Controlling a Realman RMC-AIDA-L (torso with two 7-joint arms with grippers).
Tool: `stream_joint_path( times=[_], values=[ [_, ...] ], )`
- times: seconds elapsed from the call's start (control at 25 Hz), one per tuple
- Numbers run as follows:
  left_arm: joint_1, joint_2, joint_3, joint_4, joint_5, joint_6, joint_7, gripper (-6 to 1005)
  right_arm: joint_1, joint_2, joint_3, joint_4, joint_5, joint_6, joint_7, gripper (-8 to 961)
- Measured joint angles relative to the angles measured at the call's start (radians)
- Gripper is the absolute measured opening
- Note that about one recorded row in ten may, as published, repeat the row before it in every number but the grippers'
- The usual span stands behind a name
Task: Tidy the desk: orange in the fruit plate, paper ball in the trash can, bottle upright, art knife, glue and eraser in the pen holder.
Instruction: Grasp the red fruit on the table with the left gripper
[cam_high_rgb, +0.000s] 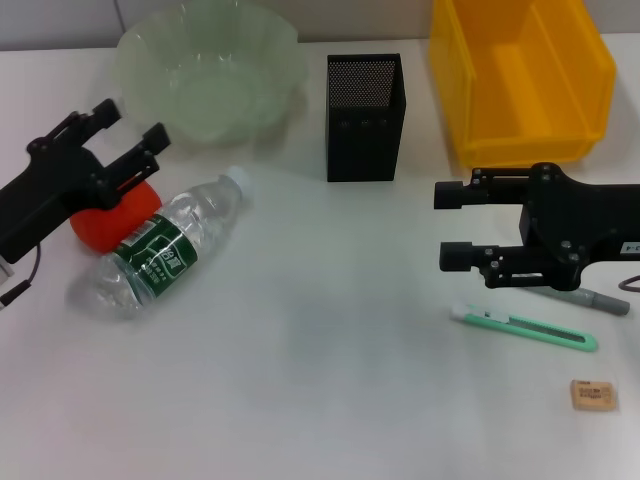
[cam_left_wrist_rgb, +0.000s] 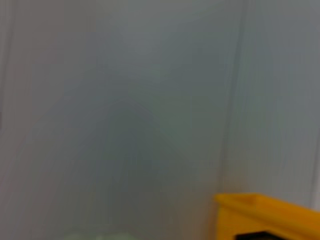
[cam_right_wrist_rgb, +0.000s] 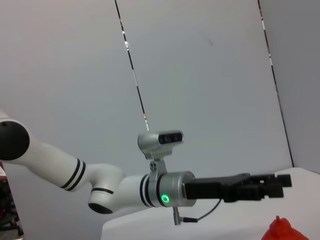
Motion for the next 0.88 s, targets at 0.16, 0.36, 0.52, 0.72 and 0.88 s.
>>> stream_joint_path(
  times=[0.16, 0.36, 0.52, 0.72, 0.88],
  values=[
    [0.008, 0.002, -0.006, -0.008, 0.004, -0.081, 0.012, 766, -0.004, 0.001, 0.004, 0.0, 0.003, -0.004, 0.001, 658],
    [0.022, 0.002, 0.003, -0.01, 0.01, -0.158, 0.025, 766, -0.005, 0.001, 0.002, 0.0, 0.003, 0.001, 0.0, 653],
    [0.021, 0.001, 0.004, -0.02, 0.018, -0.19, 0.026, 766, -0.001, 0.001, -0.002, 0.0, 0.003, 0.003, 0.0, 649],
    [0.013, -0.001, 0.014, -0.03, 0.023, -0.252, 0.027, 766, 0.003, 0.001, -0.003, 0.0, 0.003, 0.004, -0.001, 645],
    [0.011, -0.001, 0.016, -0.034, 0.023, -0.261, 0.026, 765, 0.003, 0.001, 0.0, 0.0, 0.004, 0.005, -0.001, 641]
  ],
)
